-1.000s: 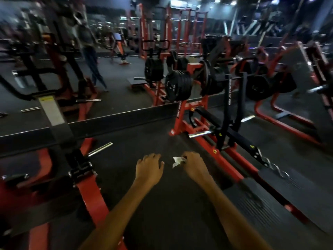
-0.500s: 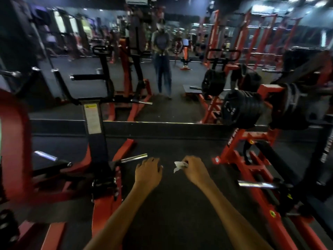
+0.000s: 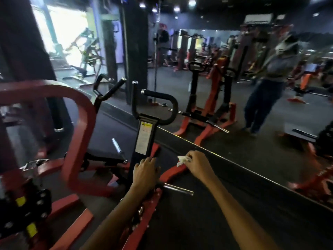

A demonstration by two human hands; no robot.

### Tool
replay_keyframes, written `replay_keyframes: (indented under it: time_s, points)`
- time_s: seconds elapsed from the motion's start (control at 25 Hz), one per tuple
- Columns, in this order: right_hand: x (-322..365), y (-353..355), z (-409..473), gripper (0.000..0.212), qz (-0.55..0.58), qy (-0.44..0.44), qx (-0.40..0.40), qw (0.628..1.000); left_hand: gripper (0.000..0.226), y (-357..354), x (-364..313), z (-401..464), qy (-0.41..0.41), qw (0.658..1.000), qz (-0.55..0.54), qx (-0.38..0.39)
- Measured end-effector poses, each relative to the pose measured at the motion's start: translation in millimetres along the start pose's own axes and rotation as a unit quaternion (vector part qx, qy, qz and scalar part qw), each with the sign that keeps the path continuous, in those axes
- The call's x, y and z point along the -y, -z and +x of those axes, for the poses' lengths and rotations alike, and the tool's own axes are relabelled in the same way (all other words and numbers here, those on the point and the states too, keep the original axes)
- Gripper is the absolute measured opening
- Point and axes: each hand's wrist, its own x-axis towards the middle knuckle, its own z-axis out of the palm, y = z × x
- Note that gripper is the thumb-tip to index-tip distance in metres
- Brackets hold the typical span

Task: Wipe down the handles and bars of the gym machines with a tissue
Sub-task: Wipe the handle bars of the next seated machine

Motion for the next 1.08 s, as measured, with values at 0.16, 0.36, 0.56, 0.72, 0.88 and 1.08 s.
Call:
replay_keyframes:
  time_s: [0.16, 0.36, 0.56, 0.72, 0.88, 1.08]
  points:
    - [-7.0, -20.3, 94.2, 0.012, 0.038, 0.056, 0.012, 0.998, 0.037, -16.2, 9.8, 75.7, 0.027, 0.999, -0.007, -0.029]
    - [-0.5, -33.1, 208.6, 0.012, 0.105, 0.078, -0.049, 0.99, 0.044, -39.0, 36.6, 181.0, 0.021, 0.988, -0.096, -0.123]
    - [22.0, -24.2, 308.6, 0.032, 0.111, 0.182, -0.088, 0.973, 0.055, -63.7, 74.7, 280.1, -0.007, 0.976, -0.117, -0.181]
    - [62.1, -38.3, 388.9, 0.033, 0.105, 0.268, -0.091, 0.953, 0.066, -79.0, 93.3, 327.3, -0.047, 0.984, -0.073, -0.157]
    - [105.2, -66.7, 449.9, 0.036, -0.045, 0.362, 0.056, 0.929, 0.058, -102.9, 107.6, 340.1, -0.064, 0.979, -0.066, -0.183]
    - [34.7, -47.2, 432.1, 0.051, -0.063, 0.411, 0.061, 0.908, 0.053, -115.6, 110.7, 346.6, -0.073, 0.959, -0.096, -0.258]
